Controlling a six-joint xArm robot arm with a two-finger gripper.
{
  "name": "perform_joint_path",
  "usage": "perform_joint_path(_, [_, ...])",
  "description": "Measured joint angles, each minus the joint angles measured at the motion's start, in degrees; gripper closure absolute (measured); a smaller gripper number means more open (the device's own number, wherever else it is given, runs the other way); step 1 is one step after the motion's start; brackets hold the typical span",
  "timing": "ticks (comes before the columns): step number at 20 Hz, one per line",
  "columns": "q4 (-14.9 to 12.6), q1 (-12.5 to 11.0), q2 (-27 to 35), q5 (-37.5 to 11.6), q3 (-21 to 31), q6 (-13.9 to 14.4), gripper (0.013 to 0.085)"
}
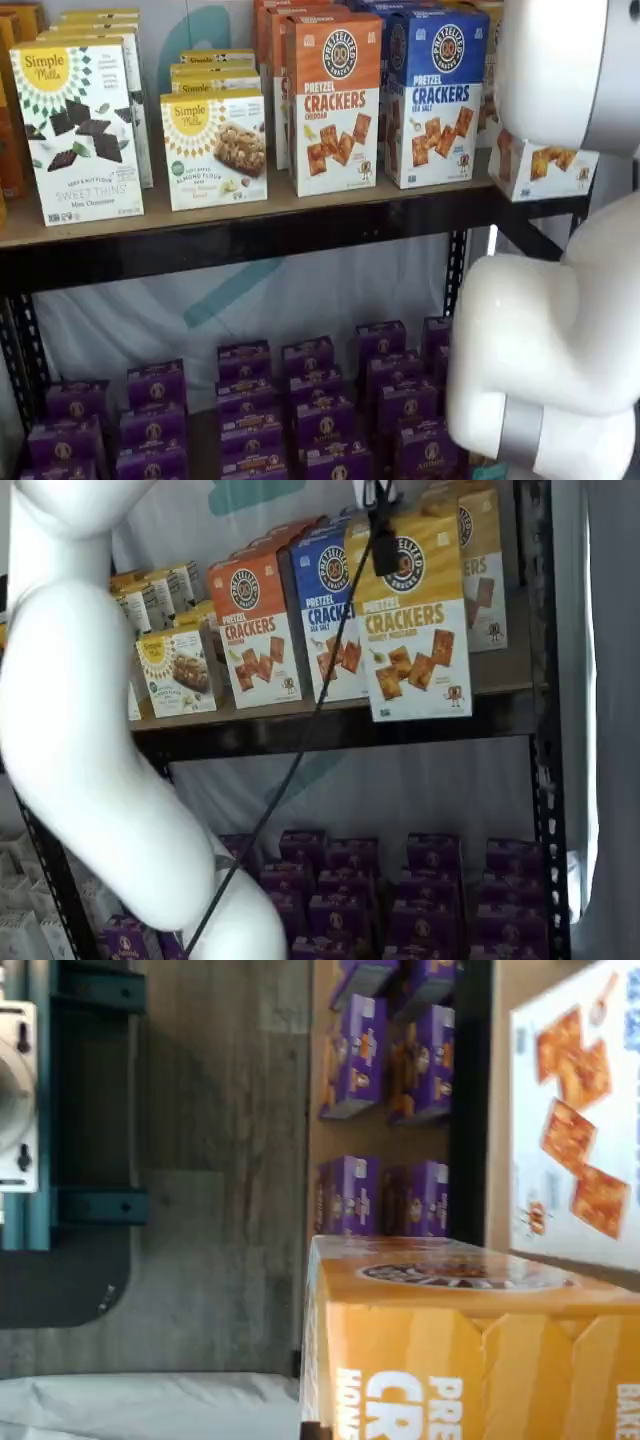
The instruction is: Retrieve the yellow and white box located on the top shelf, the sixth one from the left
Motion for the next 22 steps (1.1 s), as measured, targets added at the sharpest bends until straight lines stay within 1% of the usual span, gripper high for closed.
perform_joint_path(2, [-0.34, 0.56, -1.15, 1.60, 0.71, 0.59, 0.0370])
perform_joint_path(6, [-1.03, 3.05, -4.57, 4.58, 3.17, 3.07, 0.0370])
perform_joint_path(9, [-1.42, 6.08, -7.11, 6.87, 4.95, 6.09, 0.0370])
perform_joint_path(12, [-2.20, 9.89, -9.95, 7.91, 7.39, 9.61, 0.0370])
perform_joint_path(18, [-2.75, 14.97, -13.53, 8.88, 10.90, 14.54, 0.0370])
perform_joint_path(22, [-2.69, 17.75, -15.43, 9.18, 12.91, 17.37, 0.0370])
